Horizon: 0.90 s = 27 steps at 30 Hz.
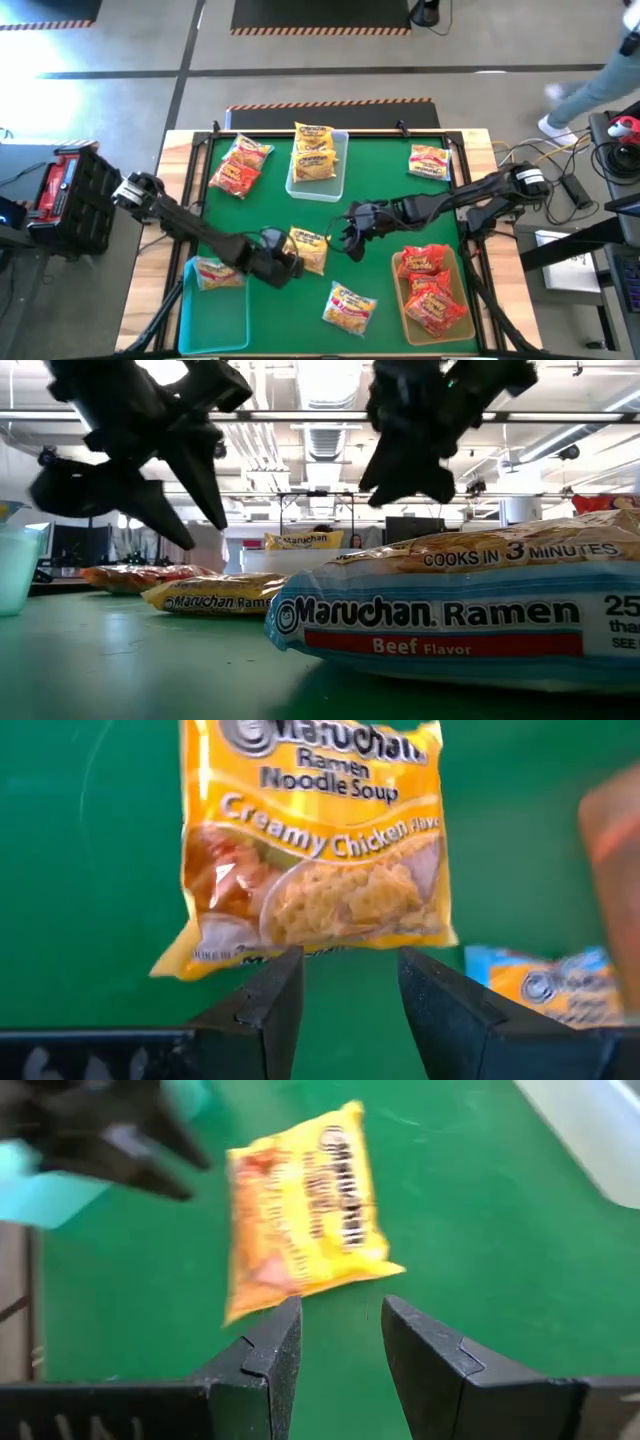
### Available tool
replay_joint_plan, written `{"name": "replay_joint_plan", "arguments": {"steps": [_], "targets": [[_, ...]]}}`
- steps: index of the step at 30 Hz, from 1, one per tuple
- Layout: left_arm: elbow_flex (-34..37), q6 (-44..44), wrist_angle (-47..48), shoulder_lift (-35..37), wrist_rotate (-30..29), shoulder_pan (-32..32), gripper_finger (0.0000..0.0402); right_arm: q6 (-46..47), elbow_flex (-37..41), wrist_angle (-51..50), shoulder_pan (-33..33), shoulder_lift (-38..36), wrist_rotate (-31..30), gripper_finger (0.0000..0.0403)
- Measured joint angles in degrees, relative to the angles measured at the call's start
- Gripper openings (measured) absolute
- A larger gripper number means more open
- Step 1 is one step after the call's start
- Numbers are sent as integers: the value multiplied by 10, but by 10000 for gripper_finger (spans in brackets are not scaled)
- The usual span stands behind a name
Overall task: Sort Maruchan noodles
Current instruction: Put the yellow noodle pack into the transparent bin
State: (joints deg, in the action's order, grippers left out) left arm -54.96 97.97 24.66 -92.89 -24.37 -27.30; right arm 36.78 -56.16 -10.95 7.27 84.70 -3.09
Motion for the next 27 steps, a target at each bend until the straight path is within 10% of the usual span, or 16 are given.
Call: {"name": "replay_joint_plan", "arguments": {"steps": [27], "targets": [[4,295,7,-132,-58,-17,146,7,-9,132,-75,111,126,160]]}}
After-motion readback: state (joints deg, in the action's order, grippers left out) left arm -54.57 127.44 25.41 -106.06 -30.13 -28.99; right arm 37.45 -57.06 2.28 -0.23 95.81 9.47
